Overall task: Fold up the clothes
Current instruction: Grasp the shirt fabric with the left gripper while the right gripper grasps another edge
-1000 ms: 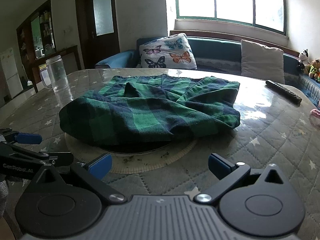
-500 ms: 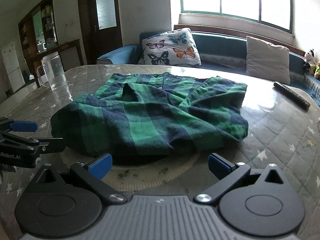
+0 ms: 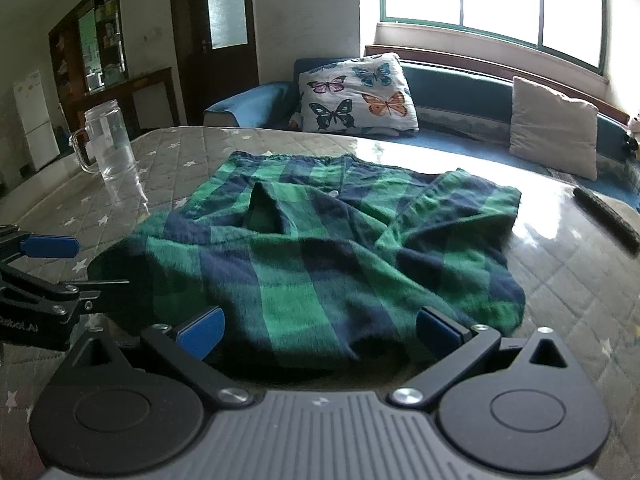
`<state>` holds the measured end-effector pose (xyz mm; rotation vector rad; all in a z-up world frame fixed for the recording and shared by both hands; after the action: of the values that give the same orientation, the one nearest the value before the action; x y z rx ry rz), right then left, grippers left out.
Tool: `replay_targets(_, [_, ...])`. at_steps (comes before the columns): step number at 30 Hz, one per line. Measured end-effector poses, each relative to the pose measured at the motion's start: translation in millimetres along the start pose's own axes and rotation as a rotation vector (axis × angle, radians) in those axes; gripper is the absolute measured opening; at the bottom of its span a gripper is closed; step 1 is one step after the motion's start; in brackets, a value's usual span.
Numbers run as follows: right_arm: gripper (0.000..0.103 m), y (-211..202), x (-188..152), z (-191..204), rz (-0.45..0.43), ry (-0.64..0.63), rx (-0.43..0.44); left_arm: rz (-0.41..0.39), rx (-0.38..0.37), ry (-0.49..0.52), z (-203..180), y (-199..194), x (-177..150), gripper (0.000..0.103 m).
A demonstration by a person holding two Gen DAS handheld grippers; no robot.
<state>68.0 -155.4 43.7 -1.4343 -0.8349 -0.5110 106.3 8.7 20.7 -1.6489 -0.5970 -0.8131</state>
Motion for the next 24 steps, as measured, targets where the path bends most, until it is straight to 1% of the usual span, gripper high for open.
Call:
replay_targets(4, [0.099, 15, 15, -2, 0.007, -0.011, 0.002, -0.002, -0.017, 0.008, 5, 4, 6, 0.1])
replay_targets(7, [0.097, 29, 26, -4, 0.013, -0.029, 0.003, 0.007, -0.054, 0.015, 7, 8, 9, 0.092])
replay_targets(9, [0.093, 40, 32, -6, 0.023, -0.036, 0.017, 0.014, -0.09, 0.03, 7, 11, 10, 0.084])
replay_targets(10, [0.092, 45, 35, -7, 0.028, -0.038, 0.025, 0.017, -0.106, 0.039, 6, 12, 10, 0.081])
replay_targets(11, [0.09, 50, 37, -8, 0.033, -0.039, 0.031, 0.021, -0.119, 0.046, 5, 13, 10, 0.075])
replay_targets(13, [0.083, 59, 42, -9, 0.043, -0.044, 0.043, 0.033, -0.152, 0.059, 3, 16, 10, 0.064])
replay_targets(14, [0.081, 63, 44, -9, 0.047, -0.049, 0.051, 0.039, -0.166, 0.063, 2, 17, 10, 0.053])
replay_targets(15, [0.081, 66, 45, -8, 0.049, -0.055, 0.06, 0.043, -0.178, 0.069, 1, 19, 10, 0.045])
replay_targets(16, [0.08, 69, 46, -8, 0.052, -0.062, 0.07, 0.042, -0.184, 0.079, 0, 19, 10, 0.043])
replay_targets(18, [0.08, 77, 48, -7, 0.058, -0.076, 0.097, 0.039, -0.192, 0.098, -2, 21, 10, 0.032])
replay_targets(20, [0.072, 84, 48, -5, 0.07, -0.085, 0.119, 0.038, -0.206, 0.107, -2, 21, 10, 0.025])
replay_targets(21, [0.071, 87, 48, -5, 0.08, -0.087, 0.126, 0.036, -0.215, 0.113, -3, 21, 10, 0.021])
replay_targets(22, [0.066, 90, 47, -5, 0.087, -0.088, 0.133, 0.033, -0.221, 0.118, -3, 20, 10, 0.02])
replay_targets(23, [0.056, 92, 46, -6, 0.091, -0.088, 0.145, 0.032, -0.227, 0.121, -3, 19, 9, 0.018])
replay_targets(24, [0.051, 92, 46, -7, 0.094, -0.082, 0.157, 0.03, -0.233, 0.125, -3, 18, 9, 0.015])
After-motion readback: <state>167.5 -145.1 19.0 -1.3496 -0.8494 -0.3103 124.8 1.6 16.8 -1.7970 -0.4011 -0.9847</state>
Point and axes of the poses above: each gripper's, at about its wrist camera, not at the fingertips, and y roughly the way its jaws point, z to its left, x to its top, the point moved 1 cm from there along y, roughly the way its jaws point, and after that the axes turned 9 degrees about -x, right-handed, at the moved point
